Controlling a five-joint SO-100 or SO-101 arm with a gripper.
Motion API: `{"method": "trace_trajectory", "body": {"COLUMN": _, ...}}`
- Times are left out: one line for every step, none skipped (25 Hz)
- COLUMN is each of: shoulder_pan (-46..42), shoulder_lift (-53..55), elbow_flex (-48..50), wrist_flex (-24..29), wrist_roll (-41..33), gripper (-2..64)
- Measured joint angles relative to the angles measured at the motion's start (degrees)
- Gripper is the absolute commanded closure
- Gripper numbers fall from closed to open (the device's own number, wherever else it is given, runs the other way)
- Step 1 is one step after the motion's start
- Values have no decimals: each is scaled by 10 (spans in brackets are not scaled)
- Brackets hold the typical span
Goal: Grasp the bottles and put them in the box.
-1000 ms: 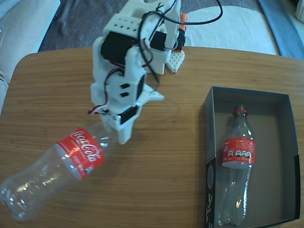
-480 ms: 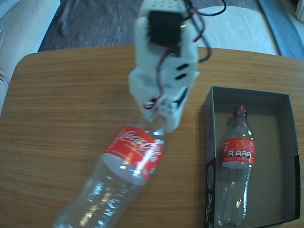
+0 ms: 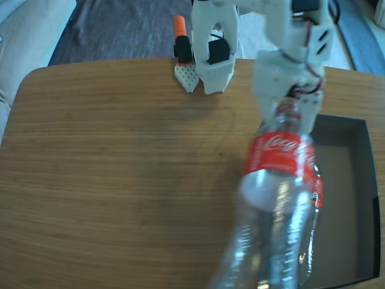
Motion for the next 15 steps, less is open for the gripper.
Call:
{"method": "trace_trajectory", "body": {"shoulder_pan": -20, "shoulder_lift": 0, "elbow_flex": -1, "wrist_flex": 0, "wrist_roll": 16, "gripper": 619}}
{"method": "trace_trajectory", "body": {"shoulder_pan": -38, "shoulder_lift": 0, "elbow_flex": -2, "wrist_flex": 0, "wrist_roll": 38, "gripper": 619}}
{"method": "trace_trajectory", "body": {"shoulder_pan": -53, "shoulder_lift": 0, "elbow_flex": -2, "wrist_flex": 0, "wrist_roll": 62, "gripper": 619}}
{"method": "trace_trajectory", "body": {"shoulder_pan": -69, "shoulder_lift": 0, "elbow_flex": -2, "wrist_flex": 0, "wrist_roll": 81, "gripper": 619}}
{"method": "trace_trajectory", "body": {"shoulder_pan": -88, "shoulder_lift": 0, "elbow_flex": -2, "wrist_flex": 0, "wrist_roll": 96, "gripper": 619}}
{"method": "trace_trajectory", "body": {"shoulder_pan": -111, "shoulder_lift": 0, "elbow_flex": -2, "wrist_flex": 0, "wrist_roll": 110, "gripper": 619}}
{"method": "trace_trajectory", "body": {"shoulder_pan": -133, "shoulder_lift": -3, "elbow_flex": -2, "wrist_flex": 0, "wrist_roll": 120, "gripper": 619}}
{"method": "trace_trajectory", "body": {"shoulder_pan": -154, "shoulder_lift": -8, "elbow_flex": -2, "wrist_flex": -6, "wrist_roll": 130, "gripper": 619}}
{"method": "trace_trajectory", "body": {"shoulder_pan": -173, "shoulder_lift": -19, "elbow_flex": -2, "wrist_flex": -12, "wrist_roll": 141, "gripper": 619}}
{"method": "trace_trajectory", "body": {"shoulder_pan": -186, "shoulder_lift": -29, "elbow_flex": -3, "wrist_flex": -16, "wrist_roll": 147, "gripper": 619}}
{"method": "trace_trajectory", "body": {"shoulder_pan": -196, "shoulder_lift": -43, "elbow_flex": -8, "wrist_flex": -20, "wrist_roll": 150, "gripper": 619}}
{"method": "trace_trajectory", "body": {"shoulder_pan": -203, "shoulder_lift": -56, "elbow_flex": -17, "wrist_flex": -24, "wrist_roll": 152, "gripper": 619}}
{"method": "trace_trajectory", "body": {"shoulder_pan": -208, "shoulder_lift": -69, "elbow_flex": -28, "wrist_flex": -28, "wrist_roll": 152, "gripper": 619}}
{"method": "trace_trajectory", "body": {"shoulder_pan": -214, "shoulder_lift": -84, "elbow_flex": -42, "wrist_flex": -34, "wrist_roll": 152, "gripper": 619}}
{"method": "trace_trajectory", "body": {"shoulder_pan": -220, "shoulder_lift": -101, "elbow_flex": -55, "wrist_flex": -38, "wrist_roll": 152, "gripper": 619}}
